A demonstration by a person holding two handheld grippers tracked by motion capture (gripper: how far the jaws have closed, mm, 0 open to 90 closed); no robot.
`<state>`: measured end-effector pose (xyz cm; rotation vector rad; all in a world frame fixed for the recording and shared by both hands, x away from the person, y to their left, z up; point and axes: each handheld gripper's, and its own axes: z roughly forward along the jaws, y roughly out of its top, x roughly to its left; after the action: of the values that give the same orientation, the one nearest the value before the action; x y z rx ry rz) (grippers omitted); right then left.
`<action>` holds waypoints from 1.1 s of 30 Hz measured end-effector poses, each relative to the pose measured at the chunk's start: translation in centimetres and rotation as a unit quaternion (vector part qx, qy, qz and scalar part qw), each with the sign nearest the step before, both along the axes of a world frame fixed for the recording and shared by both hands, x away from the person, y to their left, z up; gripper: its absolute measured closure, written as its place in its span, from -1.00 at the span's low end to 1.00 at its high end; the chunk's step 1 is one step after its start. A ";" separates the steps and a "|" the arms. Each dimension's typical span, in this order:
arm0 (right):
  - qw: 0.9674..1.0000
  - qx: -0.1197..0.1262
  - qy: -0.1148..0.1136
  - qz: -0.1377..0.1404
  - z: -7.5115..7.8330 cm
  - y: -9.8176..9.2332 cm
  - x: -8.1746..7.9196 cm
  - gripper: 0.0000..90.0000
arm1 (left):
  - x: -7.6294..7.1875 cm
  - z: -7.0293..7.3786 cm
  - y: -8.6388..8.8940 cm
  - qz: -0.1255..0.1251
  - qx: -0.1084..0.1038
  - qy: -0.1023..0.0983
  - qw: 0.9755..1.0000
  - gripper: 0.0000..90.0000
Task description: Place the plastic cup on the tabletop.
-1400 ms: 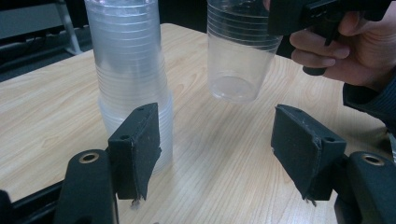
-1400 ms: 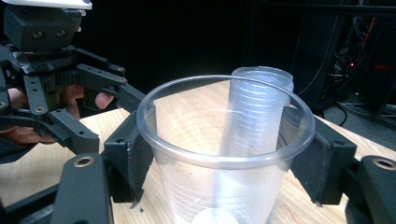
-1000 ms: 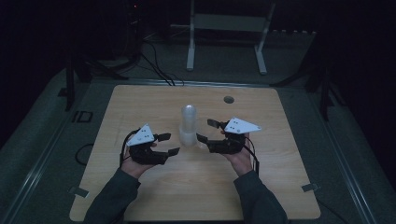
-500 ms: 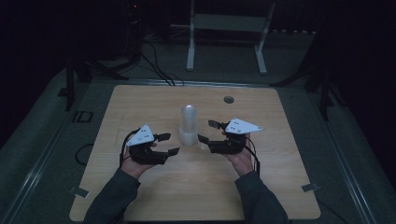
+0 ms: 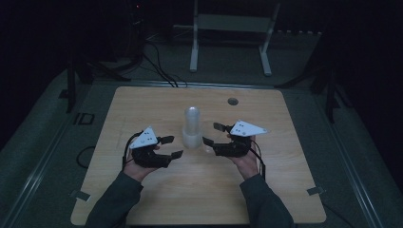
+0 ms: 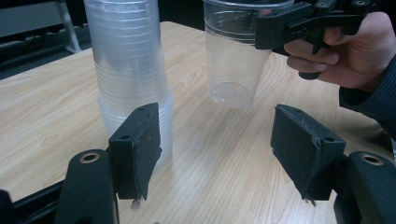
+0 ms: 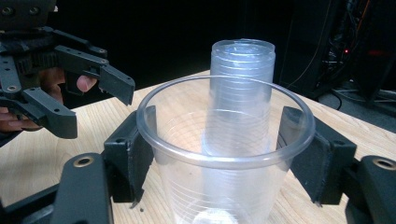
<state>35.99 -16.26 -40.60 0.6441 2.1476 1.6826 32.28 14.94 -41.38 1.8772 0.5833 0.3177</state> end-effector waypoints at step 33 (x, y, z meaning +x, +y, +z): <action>0.999 -0.002 0.026 -0.022 -2.3 -0.9 1.1 -0.36 | 0.0 0.0 0.0 0.001 0.001 -0.001 1.000 -0.26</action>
<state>37.05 -17.13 -42.88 0.7360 2.1550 1.6559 32.31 14.98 -41.36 1.8778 0.5847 0.3216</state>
